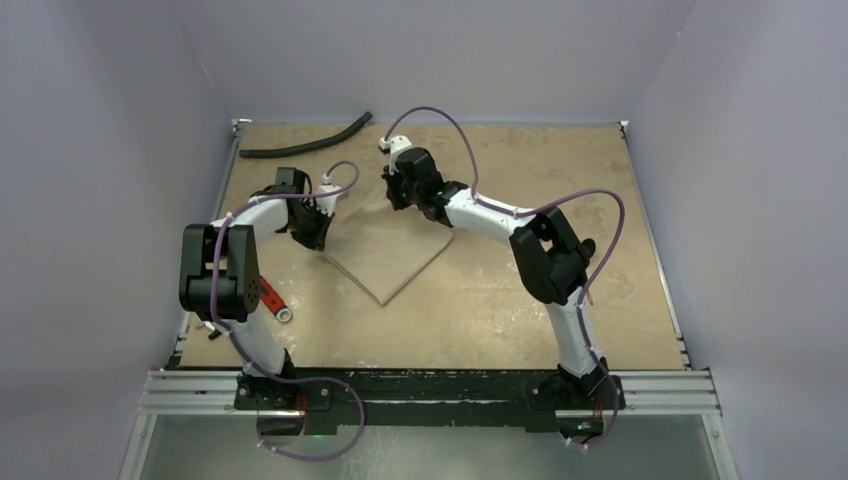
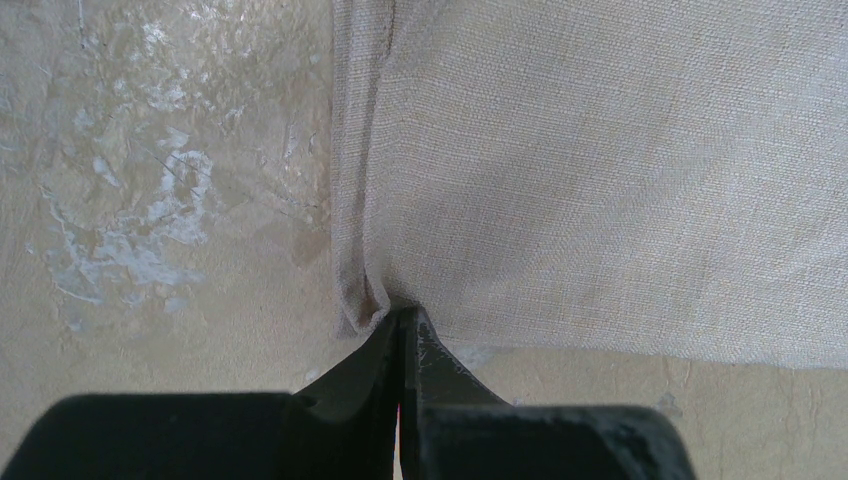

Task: Fold the napkin into a case and place the utensils inside

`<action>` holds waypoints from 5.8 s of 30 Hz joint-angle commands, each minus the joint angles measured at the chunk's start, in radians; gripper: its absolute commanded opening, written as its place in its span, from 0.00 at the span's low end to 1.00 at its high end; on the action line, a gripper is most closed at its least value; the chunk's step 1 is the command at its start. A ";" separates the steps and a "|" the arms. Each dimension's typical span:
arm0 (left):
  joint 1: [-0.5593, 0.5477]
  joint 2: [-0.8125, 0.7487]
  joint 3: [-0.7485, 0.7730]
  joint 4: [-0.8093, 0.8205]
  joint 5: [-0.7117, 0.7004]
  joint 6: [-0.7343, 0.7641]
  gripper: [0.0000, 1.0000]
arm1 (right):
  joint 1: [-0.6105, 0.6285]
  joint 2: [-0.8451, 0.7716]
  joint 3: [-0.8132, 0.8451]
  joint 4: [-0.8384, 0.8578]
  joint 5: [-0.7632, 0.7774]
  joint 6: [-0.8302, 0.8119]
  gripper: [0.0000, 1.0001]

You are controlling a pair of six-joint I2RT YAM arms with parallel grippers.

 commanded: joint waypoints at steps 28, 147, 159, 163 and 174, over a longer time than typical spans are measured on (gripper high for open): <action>0.013 0.004 -0.003 -0.072 -0.005 0.031 0.00 | 0.256 -0.360 -0.515 0.073 0.094 0.116 0.00; -0.099 0.315 0.386 -0.086 0.047 -0.059 0.04 | -0.075 -0.406 -0.634 -0.051 -0.015 0.571 0.00; -0.099 0.278 0.324 -0.102 0.047 -0.006 0.01 | -0.146 -0.346 -0.598 -0.011 -0.091 0.603 0.00; -0.099 0.268 0.302 -0.109 0.042 0.017 0.00 | -0.188 -0.347 -0.649 0.094 -0.178 0.619 0.00; -0.099 0.246 0.367 -0.193 0.078 0.021 0.01 | -0.200 -0.306 -0.652 0.158 -0.222 0.603 0.00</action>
